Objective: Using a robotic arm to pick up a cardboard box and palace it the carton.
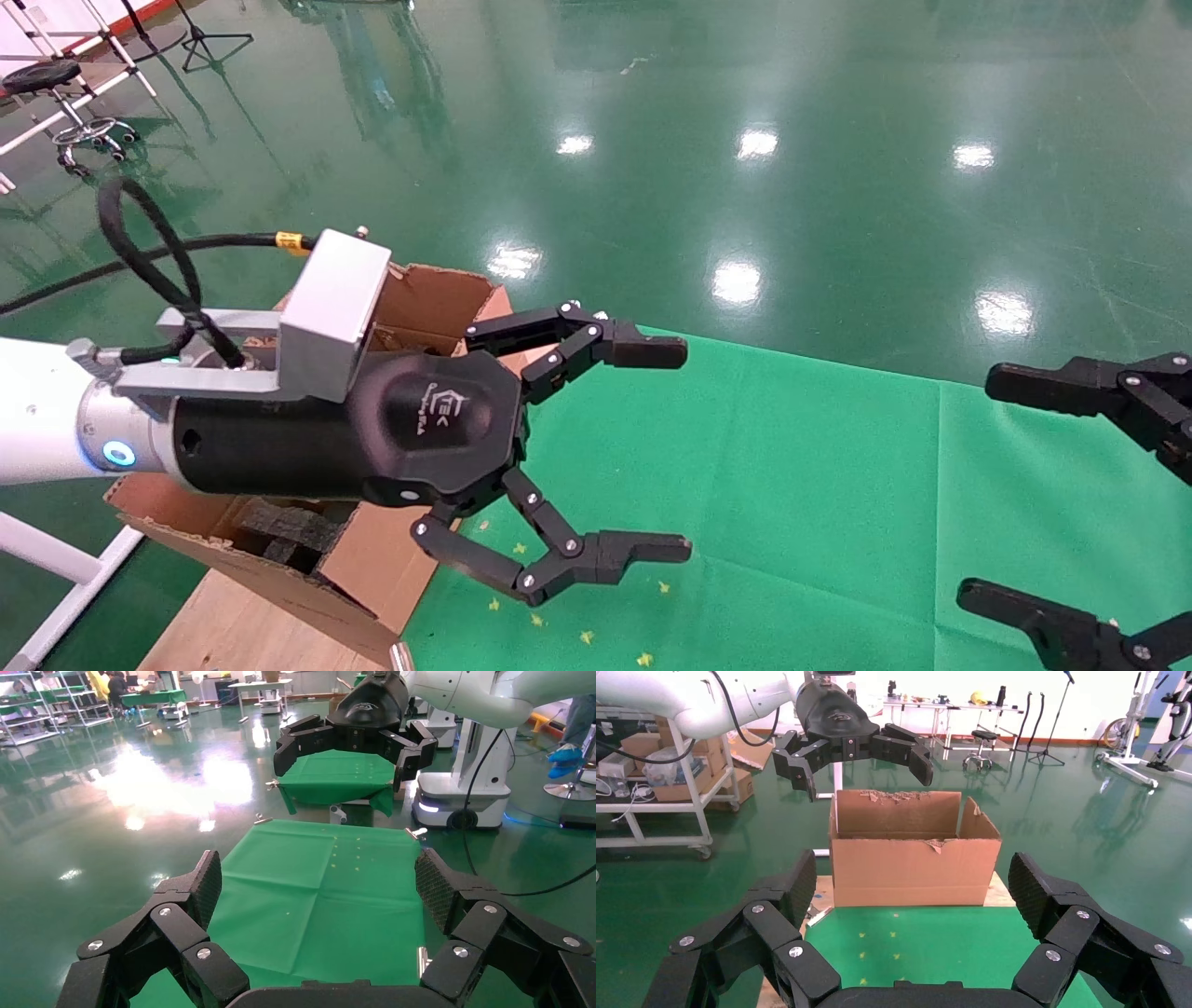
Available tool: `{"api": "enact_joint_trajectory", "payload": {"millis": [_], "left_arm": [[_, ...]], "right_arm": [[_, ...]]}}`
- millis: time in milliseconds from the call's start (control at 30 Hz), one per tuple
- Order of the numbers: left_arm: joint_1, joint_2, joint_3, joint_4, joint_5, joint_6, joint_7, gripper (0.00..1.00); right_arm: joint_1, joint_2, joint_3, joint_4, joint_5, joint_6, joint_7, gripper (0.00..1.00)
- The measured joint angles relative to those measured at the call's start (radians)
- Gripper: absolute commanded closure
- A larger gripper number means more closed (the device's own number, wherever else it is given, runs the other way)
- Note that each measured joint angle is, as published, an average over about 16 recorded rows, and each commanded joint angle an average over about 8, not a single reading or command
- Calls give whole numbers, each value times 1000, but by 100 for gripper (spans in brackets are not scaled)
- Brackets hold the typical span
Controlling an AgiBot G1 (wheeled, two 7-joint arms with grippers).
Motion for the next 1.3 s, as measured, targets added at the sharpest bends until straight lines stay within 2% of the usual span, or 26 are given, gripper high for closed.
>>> {"api": "enact_joint_trajectory", "payload": {"millis": [1300], "left_arm": [[-1,0,1,1,1,0,0,0]], "right_arm": [[0,0,0,0,0,0,0,0]]}}
